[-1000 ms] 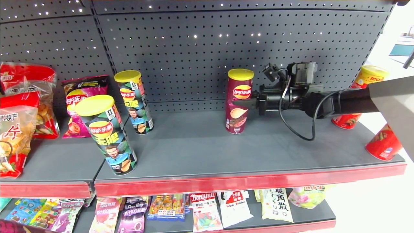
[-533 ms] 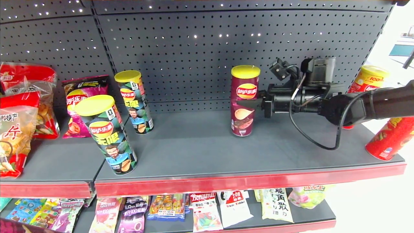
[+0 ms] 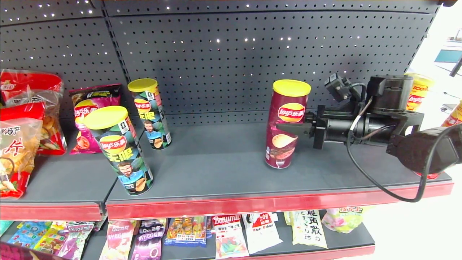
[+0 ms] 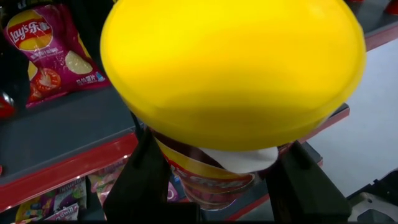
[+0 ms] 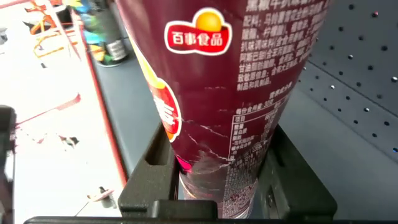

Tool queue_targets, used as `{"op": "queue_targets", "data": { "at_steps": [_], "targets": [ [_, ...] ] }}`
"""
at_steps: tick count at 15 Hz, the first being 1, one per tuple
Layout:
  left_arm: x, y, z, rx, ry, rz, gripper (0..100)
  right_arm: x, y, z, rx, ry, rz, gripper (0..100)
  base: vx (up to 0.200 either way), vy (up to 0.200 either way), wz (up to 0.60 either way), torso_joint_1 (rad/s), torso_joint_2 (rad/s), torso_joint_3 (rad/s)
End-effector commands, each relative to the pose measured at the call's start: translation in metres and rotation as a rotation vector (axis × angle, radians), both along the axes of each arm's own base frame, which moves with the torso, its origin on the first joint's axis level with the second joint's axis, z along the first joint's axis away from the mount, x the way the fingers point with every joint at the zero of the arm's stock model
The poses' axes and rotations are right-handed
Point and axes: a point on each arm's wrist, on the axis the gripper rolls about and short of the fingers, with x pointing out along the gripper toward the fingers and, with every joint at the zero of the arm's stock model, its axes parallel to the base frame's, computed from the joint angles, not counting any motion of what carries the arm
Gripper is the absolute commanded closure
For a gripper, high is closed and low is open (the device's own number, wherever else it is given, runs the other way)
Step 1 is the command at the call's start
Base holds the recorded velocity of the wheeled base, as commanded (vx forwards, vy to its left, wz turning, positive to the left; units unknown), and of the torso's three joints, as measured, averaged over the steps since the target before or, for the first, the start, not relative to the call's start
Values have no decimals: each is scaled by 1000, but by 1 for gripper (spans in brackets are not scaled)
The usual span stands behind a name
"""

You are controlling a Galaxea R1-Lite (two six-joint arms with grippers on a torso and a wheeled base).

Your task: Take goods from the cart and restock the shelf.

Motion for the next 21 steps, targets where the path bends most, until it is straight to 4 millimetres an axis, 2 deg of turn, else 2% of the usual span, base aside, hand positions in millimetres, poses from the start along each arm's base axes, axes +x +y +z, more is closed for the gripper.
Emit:
{"op": "queue_targets", "data": {
  "at_steps": [1,7,11,21],
  "targets": [
    [2,0,0,2,10,-1,100,-13,-4,6,4,-11,12,100,0,0,0,0,0,0],
    [1,0,0,2,7,-1,100,-22,-5,-12,-6,-6,50,100,0,0,0,0,0,0],
    [0,0,0,1,1,-1,100,-19,0,-21,-35,-27,68,100,0,0,0,0,0,0],
    [0,0,-1,3,2,-1,100,-20,8,-32,-50,-3,98,100,0,0,0,0,0,0]
  ]
}}
